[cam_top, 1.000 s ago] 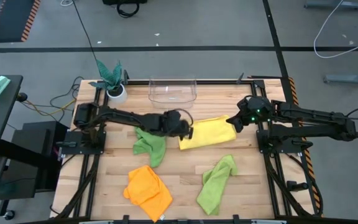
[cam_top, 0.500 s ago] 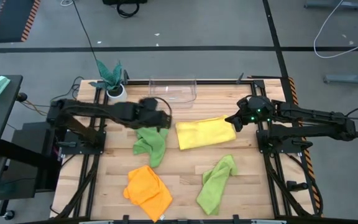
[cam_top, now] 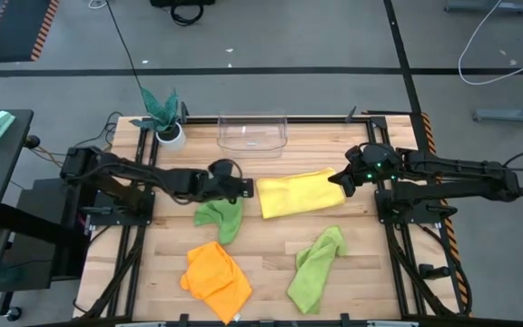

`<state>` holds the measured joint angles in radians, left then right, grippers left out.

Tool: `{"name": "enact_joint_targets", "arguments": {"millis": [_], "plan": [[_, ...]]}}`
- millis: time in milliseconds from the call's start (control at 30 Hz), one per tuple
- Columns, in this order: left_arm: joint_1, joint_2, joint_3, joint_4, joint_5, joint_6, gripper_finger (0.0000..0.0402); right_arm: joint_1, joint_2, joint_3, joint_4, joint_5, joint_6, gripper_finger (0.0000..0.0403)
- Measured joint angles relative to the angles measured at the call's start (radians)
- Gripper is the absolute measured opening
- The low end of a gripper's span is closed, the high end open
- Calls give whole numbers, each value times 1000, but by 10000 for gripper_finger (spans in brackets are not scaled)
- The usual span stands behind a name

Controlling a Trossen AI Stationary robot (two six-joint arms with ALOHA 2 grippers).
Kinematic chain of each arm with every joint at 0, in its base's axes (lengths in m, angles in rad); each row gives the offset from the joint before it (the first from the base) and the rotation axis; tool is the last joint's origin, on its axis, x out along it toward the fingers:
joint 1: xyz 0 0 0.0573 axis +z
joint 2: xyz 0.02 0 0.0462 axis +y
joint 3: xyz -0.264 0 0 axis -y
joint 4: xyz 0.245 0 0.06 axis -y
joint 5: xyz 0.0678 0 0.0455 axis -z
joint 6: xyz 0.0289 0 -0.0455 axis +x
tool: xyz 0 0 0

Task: Fold microfiber towels
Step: Fold the yellow towel

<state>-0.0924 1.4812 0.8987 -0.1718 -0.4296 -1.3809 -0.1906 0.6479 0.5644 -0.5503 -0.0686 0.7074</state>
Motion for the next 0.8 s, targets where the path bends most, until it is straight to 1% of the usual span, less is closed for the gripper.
{"name": "enact_joint_targets", "arguments": {"millis": [67,100,167,233,300,367,433,533,667,800], "plan": [[-1,16,-78,196,36,-24,16,0,0,0,-1,0,0,16],[-2,22,-116,258,37,-50,12,0,0,0,0,0,1,16],[-2,43,-174,354,39,-110,7,-1,4,0,3,0,7,16],[-1,58,-202,394,35,-157,6,1,9,0,2,-4,16,16],[-2,68,-204,410,34,-179,10,4,13,0,-4,-8,22,16],[-3,77,-199,406,36,-176,24,1,21,-2,18,-3,-11,16],[0,88,-179,407,37,-149,39,-5,21,-2,16,26,-47,16],[15,100,-143,413,45,-104,54,-3,30,-2,14,43,-28,16],[46,146,-80,387,112,-67,60,-10,40,-1,-10,38,33,16],[70,208,3,243,191,-60,53,-10,64,-1,-97,36,48,16]]}}
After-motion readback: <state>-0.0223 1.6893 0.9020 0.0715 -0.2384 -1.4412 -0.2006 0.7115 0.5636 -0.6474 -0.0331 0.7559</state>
